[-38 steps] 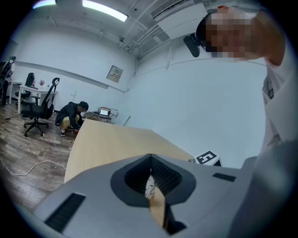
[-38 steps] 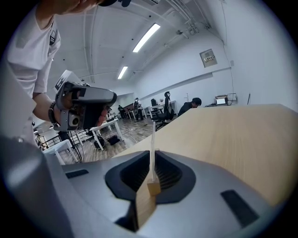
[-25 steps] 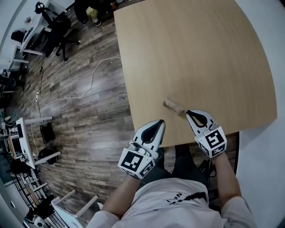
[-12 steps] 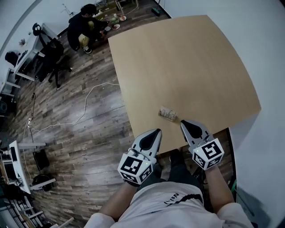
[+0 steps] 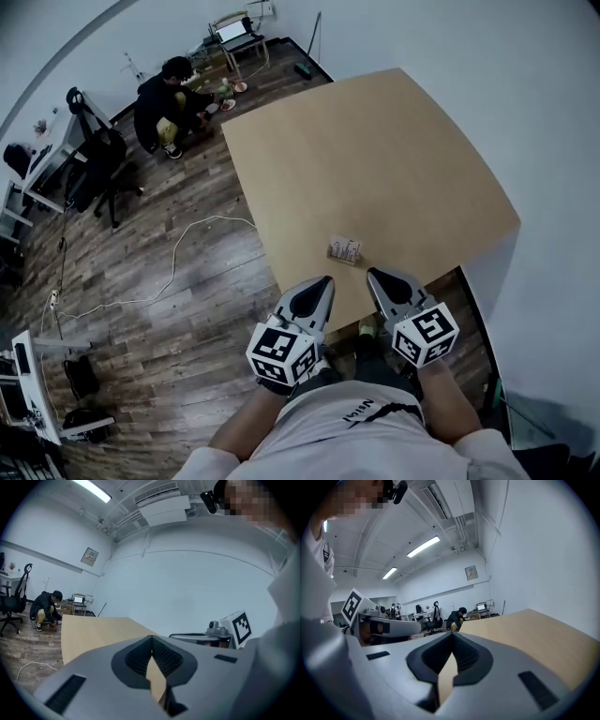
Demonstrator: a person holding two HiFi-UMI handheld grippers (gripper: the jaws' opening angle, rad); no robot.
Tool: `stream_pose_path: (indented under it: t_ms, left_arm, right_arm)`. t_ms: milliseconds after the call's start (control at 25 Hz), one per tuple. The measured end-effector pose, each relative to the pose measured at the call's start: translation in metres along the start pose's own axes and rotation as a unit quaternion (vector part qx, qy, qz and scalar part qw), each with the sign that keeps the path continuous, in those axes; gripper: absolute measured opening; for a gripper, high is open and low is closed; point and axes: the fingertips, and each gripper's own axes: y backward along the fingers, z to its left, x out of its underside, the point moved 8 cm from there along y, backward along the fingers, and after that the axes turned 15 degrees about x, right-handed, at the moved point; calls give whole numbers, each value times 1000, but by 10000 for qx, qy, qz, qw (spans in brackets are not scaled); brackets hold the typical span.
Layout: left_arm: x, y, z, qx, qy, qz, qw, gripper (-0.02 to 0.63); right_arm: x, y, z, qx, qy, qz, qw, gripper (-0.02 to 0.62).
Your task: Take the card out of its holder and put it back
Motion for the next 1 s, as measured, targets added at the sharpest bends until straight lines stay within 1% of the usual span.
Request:
stream_pose_path:
  t_ms: [240,440,720,1000]
  left_arm:
    - [-19,14,-12,116,-214,-182,9995,12]
    - [-22,21,-17,152,-313,-305,9989,12]
    - [-35,33,-19,149,-337,-444,9983,12]
    - [-35,43,-23,161,-372,-499,9979,12]
  right_arm:
    - [-16,17,19,-8,214,-275,9994,14]
    - [-21,24,28,21,287,-412,9987,14]
    - [-33,28,40,40,382,-455,9982,14]
    - [-34,33,49,36,456,-520,9976,14]
